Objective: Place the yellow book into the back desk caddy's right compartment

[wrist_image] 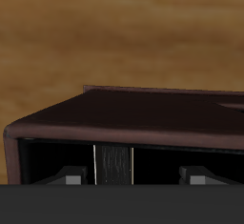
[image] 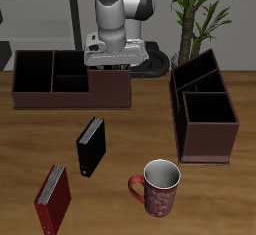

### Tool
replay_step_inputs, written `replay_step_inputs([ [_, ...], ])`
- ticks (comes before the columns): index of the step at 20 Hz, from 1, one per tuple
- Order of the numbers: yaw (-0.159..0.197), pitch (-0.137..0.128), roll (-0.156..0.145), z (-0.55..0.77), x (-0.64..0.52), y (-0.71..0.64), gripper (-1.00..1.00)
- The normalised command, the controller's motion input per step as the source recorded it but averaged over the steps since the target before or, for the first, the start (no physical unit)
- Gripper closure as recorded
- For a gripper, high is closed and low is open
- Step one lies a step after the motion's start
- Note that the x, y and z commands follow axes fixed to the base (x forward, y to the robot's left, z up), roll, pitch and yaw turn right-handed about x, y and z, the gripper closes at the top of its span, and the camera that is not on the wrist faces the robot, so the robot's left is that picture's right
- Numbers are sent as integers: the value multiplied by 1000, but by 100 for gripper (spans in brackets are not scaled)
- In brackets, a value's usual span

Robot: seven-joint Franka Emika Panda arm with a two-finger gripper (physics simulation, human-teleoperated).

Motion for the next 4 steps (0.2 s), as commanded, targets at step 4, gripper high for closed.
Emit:
replay_step_inputs([
  [4, 1, -10, -3, 63, 21, 1, -100],
])
